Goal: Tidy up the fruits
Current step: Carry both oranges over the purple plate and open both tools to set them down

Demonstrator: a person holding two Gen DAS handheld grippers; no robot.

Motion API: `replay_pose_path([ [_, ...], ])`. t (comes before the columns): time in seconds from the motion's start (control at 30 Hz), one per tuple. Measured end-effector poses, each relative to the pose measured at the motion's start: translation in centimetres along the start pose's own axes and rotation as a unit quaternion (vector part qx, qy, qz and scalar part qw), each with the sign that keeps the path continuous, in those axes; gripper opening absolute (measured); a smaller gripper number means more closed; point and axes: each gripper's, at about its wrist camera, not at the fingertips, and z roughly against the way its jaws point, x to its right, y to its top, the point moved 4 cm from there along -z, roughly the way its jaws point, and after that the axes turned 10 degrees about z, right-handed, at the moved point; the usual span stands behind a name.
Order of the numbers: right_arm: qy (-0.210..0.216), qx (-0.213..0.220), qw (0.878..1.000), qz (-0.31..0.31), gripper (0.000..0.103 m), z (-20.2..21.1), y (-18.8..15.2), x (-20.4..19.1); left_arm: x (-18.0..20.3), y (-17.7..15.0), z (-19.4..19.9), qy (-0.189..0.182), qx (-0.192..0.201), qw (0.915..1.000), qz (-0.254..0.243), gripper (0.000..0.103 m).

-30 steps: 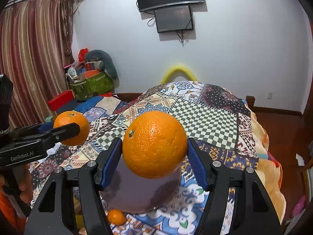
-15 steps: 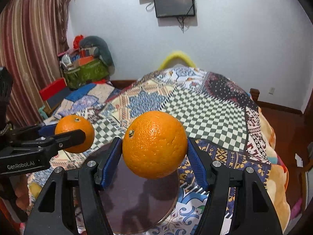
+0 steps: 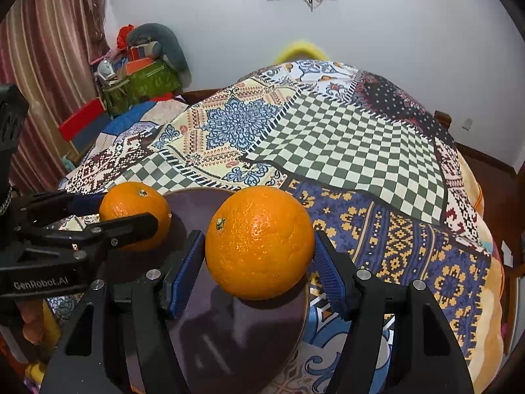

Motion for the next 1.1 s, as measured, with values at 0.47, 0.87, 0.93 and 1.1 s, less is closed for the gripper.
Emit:
replay_pose_path([
  [0.47,0.021,-0.01,1.0,-0.017,0.065,-0.8,-0.2,0.3,-0.1,0.2,-1.3,0.006,-0.018,0.9998,-0.001,0.062],
  [0.87,0.015,0.007,1.0,-0.019,0.065,1.9,0.4,0.1,-0.1,0.9,2.8,0.004,0.027,0.9996,0.003,0.063],
  [0.93,0.008,0.014,1.0,-0.012,0.065,2.9,0.6,-0.2,-0.1,0.8,3.7,0.003,0.032,0.9995,0.004,0.063],
  [1.1,-0.005,0.034,0.999,0.007,0.065,5.5,1.1,-1.5,-0.1,0.3,6.9,0.003,0.055,0.9985,0.0,0.063],
])
